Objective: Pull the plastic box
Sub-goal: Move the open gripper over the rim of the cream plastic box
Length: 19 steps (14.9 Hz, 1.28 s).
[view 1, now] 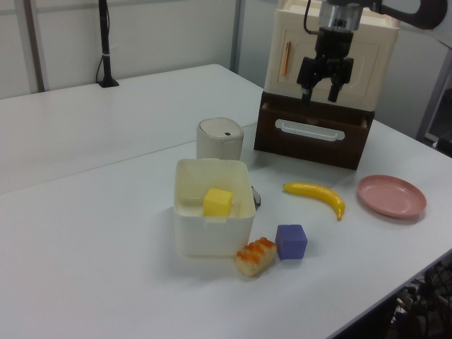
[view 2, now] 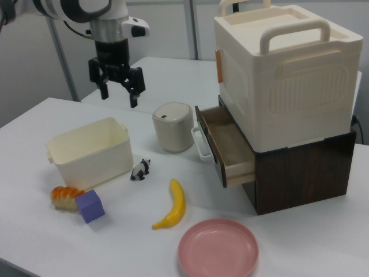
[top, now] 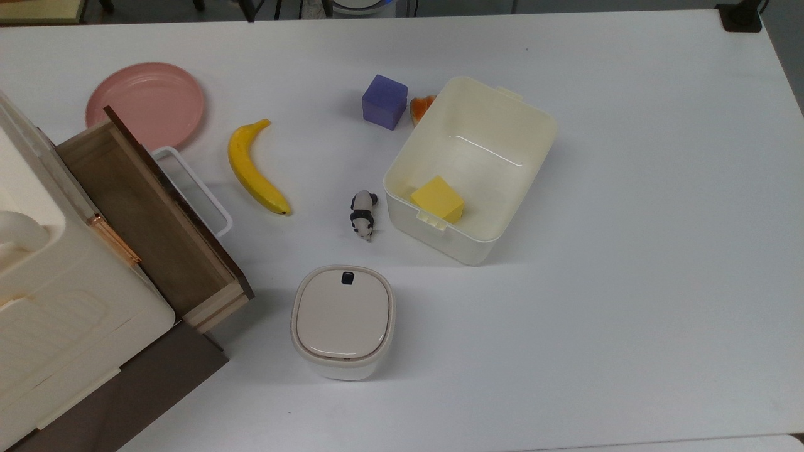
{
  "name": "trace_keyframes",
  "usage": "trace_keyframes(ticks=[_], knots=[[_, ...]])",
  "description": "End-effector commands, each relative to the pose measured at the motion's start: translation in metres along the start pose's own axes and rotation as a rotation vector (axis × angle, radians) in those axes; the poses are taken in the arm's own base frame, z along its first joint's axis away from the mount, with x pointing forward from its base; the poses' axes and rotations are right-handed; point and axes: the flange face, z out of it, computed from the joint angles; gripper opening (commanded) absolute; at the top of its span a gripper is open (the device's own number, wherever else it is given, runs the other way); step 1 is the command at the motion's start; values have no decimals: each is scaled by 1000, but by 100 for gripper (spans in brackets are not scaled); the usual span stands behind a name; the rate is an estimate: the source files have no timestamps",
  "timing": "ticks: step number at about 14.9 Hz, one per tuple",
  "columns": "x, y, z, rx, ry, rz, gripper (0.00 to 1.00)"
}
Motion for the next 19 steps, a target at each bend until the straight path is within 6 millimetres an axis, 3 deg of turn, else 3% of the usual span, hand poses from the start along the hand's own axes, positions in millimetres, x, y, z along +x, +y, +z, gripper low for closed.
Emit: trace_keyframes(ticks=[1,5,9,14,19], knots=[[25,-8,20,-1,86,-28,100],[45,-36,46,-15,84,-138,100],[46,-107,65,-21,52,-430,100],[54,-176,111,-35,2,-703,100],[67,-194,157,-75,-43,-766,100]])
